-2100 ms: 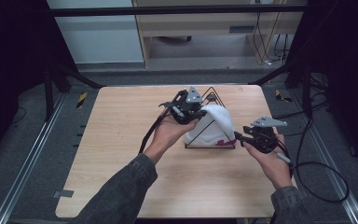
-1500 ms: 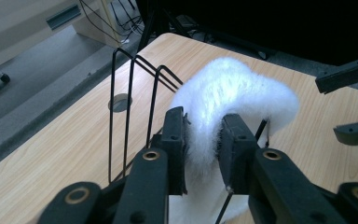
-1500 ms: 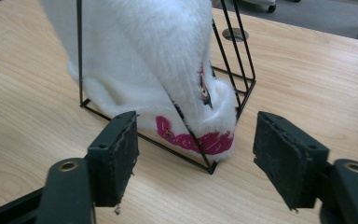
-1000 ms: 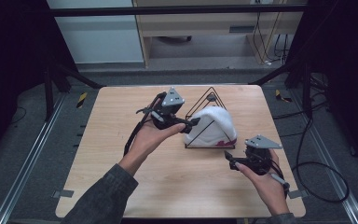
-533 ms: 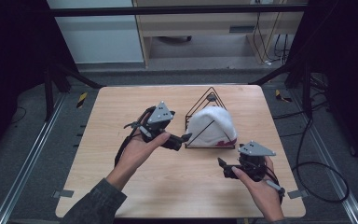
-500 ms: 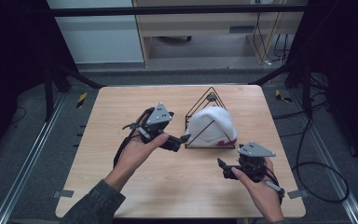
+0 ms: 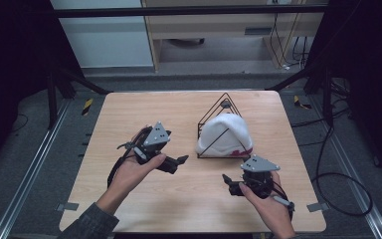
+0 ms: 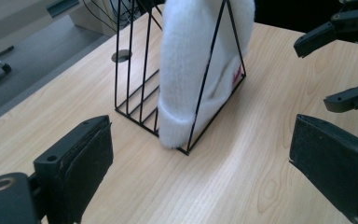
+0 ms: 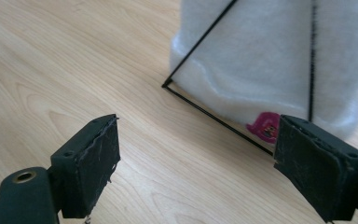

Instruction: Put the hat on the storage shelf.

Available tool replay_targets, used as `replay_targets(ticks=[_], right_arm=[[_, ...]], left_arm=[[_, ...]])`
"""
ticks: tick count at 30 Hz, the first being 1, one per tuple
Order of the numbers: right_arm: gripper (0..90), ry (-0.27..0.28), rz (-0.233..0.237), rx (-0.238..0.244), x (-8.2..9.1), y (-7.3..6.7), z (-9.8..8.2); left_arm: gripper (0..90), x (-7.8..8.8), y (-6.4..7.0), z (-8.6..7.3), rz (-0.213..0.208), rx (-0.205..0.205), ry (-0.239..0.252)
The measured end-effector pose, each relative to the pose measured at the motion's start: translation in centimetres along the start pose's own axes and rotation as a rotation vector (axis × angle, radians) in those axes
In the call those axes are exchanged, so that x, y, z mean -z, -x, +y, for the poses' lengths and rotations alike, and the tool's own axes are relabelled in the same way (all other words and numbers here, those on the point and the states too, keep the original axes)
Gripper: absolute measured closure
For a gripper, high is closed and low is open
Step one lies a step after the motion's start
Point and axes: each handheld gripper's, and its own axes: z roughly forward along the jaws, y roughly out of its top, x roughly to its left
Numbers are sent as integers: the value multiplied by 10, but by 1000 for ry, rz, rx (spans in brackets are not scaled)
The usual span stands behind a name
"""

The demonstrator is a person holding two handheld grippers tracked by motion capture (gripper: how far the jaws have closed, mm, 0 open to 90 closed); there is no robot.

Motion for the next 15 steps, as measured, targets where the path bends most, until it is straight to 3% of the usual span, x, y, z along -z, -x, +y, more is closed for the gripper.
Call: replay_targets(ticks=[9,15], right_arm=[[145,-17,49,53,-10,-14,5],[159,-37,68,69,-20,-20,6]], left_arm=[[55,4,-3,-19,1,8,-35],[55,6,-6,-35,-6,34,-64]])
